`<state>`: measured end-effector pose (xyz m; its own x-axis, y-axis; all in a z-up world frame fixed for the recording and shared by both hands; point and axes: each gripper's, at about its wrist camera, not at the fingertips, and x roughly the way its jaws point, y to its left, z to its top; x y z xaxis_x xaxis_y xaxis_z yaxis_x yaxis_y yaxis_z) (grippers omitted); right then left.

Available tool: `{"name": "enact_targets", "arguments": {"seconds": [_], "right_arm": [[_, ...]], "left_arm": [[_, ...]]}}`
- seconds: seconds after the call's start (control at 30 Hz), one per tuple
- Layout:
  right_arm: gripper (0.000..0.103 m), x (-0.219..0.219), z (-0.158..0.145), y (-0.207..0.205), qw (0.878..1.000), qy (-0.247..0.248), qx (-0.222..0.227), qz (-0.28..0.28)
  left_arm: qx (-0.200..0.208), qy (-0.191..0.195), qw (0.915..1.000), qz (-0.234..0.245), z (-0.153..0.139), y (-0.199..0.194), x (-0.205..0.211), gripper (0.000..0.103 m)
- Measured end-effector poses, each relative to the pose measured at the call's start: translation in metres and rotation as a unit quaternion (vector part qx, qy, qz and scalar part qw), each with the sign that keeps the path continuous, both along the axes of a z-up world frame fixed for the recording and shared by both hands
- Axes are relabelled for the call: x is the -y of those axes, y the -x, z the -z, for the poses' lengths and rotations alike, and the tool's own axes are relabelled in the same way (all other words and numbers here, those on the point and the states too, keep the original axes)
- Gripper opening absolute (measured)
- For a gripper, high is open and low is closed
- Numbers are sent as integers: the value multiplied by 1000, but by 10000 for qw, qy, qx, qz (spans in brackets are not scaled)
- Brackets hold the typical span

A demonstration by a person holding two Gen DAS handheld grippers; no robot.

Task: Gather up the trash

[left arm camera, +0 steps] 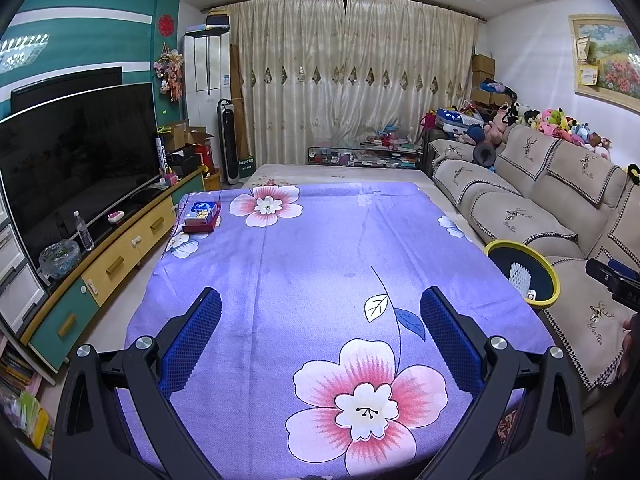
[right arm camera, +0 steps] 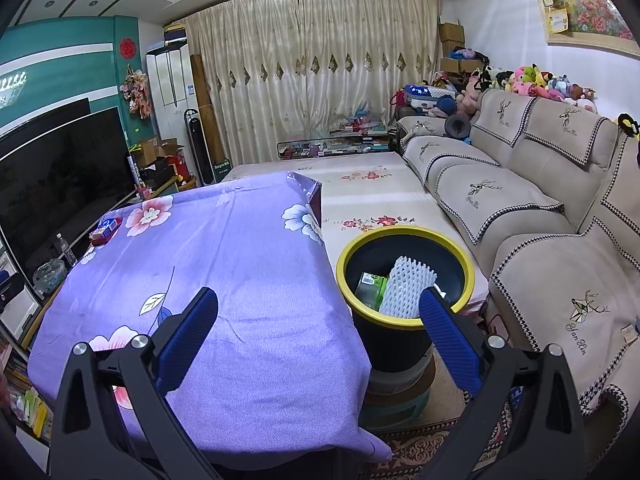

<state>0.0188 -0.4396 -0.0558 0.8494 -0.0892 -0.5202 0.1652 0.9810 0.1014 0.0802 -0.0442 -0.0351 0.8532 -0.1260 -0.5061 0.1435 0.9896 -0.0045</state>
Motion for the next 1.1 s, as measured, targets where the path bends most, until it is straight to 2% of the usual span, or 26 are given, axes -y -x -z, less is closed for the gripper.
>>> {"name": "enact_targets", "arguments": {"seconds": [0.7,1.1], "right_arm": [[96,-1,-1,-1,10000,-6,-17,-1],[96,-11,13,-5,9999,-13,-118,-32]], "left_arm": [[-60,-26,10000,-28,6,-4,3,98],[-189,14,9998,18,12,-14,3,98]]}}
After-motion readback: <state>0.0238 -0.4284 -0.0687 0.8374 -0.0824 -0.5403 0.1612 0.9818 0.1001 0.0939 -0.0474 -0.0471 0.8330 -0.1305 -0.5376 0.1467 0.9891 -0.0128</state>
